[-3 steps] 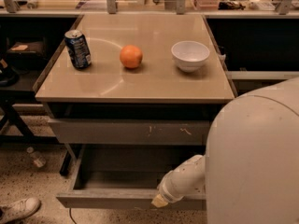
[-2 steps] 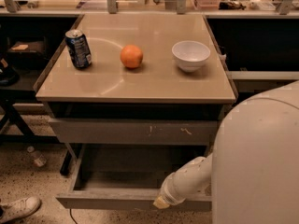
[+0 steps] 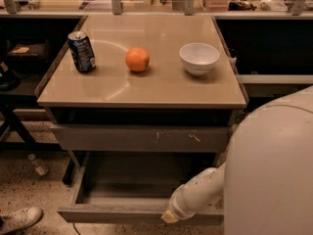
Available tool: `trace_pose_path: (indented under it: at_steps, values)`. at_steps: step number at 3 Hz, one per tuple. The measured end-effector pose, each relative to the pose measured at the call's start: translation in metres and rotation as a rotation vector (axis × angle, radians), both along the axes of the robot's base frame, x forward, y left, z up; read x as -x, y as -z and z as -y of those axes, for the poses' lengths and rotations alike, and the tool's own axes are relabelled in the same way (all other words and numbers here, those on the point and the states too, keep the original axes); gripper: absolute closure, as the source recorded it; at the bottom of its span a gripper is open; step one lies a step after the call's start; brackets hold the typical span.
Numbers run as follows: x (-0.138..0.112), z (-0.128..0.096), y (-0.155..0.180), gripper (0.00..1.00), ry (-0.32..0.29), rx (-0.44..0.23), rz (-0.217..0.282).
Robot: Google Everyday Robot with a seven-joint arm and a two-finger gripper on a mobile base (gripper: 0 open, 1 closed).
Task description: Open middle drawer
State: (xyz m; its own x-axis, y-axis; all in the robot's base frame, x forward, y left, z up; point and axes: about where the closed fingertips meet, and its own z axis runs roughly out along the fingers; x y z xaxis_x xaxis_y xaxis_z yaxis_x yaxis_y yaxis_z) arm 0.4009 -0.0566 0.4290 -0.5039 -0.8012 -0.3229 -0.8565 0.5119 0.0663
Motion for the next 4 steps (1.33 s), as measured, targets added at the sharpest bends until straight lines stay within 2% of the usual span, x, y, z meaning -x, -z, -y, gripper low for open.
trace_pose_path:
  at_steps: [2, 4]
  values:
    - [0.007, 0.000, -0.001, 1.00, 0.014, -0.007, -0.011]
    - [0.014, -0.001, -0.007, 1.00, 0.068, -0.032, -0.006]
